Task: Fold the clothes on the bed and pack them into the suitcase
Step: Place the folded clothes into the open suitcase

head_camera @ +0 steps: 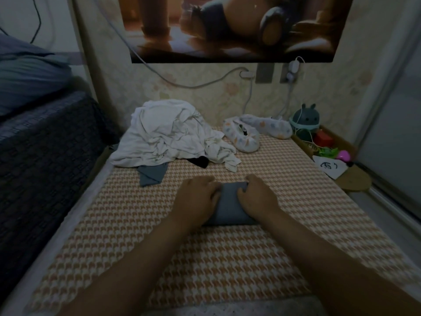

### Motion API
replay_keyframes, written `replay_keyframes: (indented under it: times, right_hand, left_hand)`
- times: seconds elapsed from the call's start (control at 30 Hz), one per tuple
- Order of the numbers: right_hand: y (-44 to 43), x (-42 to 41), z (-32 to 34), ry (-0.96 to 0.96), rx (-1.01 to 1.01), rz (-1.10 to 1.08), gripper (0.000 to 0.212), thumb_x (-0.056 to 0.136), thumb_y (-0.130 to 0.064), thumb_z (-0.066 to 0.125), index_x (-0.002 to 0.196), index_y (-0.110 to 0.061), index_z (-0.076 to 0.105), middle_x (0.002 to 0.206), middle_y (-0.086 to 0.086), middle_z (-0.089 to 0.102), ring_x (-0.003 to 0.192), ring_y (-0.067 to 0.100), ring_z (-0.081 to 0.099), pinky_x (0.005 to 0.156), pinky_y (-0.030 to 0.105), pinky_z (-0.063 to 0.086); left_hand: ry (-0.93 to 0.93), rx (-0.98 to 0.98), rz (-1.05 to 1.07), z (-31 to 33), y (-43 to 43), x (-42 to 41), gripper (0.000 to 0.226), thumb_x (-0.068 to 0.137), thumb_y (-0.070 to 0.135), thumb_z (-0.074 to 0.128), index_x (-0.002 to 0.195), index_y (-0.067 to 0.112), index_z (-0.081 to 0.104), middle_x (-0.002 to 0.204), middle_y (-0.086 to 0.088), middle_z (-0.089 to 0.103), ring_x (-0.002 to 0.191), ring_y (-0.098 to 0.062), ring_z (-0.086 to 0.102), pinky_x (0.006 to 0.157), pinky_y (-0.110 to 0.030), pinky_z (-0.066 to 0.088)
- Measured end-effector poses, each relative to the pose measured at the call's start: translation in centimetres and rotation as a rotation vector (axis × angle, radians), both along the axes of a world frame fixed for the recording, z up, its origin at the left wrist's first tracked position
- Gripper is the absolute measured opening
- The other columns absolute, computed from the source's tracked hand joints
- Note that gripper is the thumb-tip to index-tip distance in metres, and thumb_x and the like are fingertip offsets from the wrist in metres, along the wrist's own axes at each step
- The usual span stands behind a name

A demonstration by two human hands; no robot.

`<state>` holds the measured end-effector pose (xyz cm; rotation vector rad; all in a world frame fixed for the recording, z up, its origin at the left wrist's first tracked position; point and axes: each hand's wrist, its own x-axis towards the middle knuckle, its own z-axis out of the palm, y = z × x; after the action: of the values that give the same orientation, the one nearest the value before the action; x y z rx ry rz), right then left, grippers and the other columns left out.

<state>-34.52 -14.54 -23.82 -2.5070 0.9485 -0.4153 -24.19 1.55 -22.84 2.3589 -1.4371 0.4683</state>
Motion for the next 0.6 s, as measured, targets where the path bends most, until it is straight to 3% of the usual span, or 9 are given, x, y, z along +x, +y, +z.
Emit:
replay_keyframes:
  times: [0.07,0.13,0.23,0.3,0.43,0.53,0.6]
  right_hand:
    - [-0.3,0.4,-0.2,-0.031,-0.299,0.096,0.051,0.093,-0.029,0.043,0.143,-0.014,0.043,0.143,0.015,0.043,0.118,0.034,0.053,0.093,0.043,0.047]
    - [-0.6,0.9,-0.4,-0.125,-0.419,0.299,0.053,0.090,-0.031,0.034,0.136,-0.015,0.055,0.143,0.017,0.047,0.125,0.036,0.050,0.104,0.052,0.039]
    - [-0.1,0.9,-0.8,0.087,-0.319,0.537,0.061,0.096,-0.047,0.019,0.147,-0.020,0.040,0.154,0.010,0.035,0.140,0.027,0.034,0.117,0.041,0.022]
    - [-0.1,0.8,-1.4,0.170,-0.267,0.549,0.056,0.102,-0.048,0.025,0.153,-0.025,0.025,0.159,0.004,0.025,0.144,0.021,0.025,0.119,0.035,0.016]
    - [-0.2,0.8,-1.4,0.136,-0.179,0.515,0.053,0.101,-0.049,0.031,0.151,-0.032,0.026,0.154,0.001,0.035,0.137,0.020,0.034,0.115,0.037,0.026]
    - [-0.2,0.7,-1.1,0.114,-0.184,0.492,0.052,0.100,-0.050,0.035,0.149,-0.033,0.031,0.137,0.002,0.050,0.121,0.021,0.047,0.103,0.037,0.037]
    - [-0.1,0.5,-1.2,0.112,-0.241,0.489,0.056,0.096,-0.055,0.034,0.147,-0.033,0.035,0.121,0.002,0.056,0.108,0.020,0.051,0.094,0.036,0.041]
  left_hand:
    - [0.099,0.153,-0.017,-1.3,-0.1,-0.6,0.048,0.103,0.043,0.025,0.147,0.028,0.036,0.151,0.003,0.038,0.136,-0.017,0.036,0.112,-0.036,0.023]
    - [0.167,0.241,0.006,-2.3,0.1,-0.4,0.053,0.104,0.046,0.018,0.153,0.029,0.019,0.158,0.006,0.023,0.144,-0.015,0.021,0.117,-0.035,0.012]
    - [0.275,0.309,0.016,-3.0,0.5,0.0,0.057,0.103,0.049,0.013,0.155,0.027,0.008,0.162,0.003,0.008,0.149,-0.016,0.005,0.121,-0.042,0.006]
    - [0.339,0.313,0.042,-3.2,0.6,0.0,0.061,0.102,0.050,0.013,0.155,0.021,0.008,0.163,0.000,0.003,0.149,-0.018,-0.002,0.121,-0.043,0.004]
    - [0.519,0.213,0.207,-3.1,0.5,-0.1,0.068,0.100,0.054,0.027,0.155,0.016,0.013,0.162,-0.007,0.003,0.149,-0.026,0.003,0.121,-0.041,0.008]
    - [0.812,0.050,0.394,-1.8,0.3,0.5,0.078,0.091,0.060,0.045,0.153,0.021,0.018,0.159,-0.009,0.019,0.142,-0.032,0.027,0.115,-0.043,0.029]
    - [0.926,-0.037,0.446,-0.6,-0.1,0.9,0.078,0.089,0.052,0.055,0.151,0.018,0.022,0.154,-0.011,0.030,0.134,-0.033,0.038,0.107,-0.039,0.038]
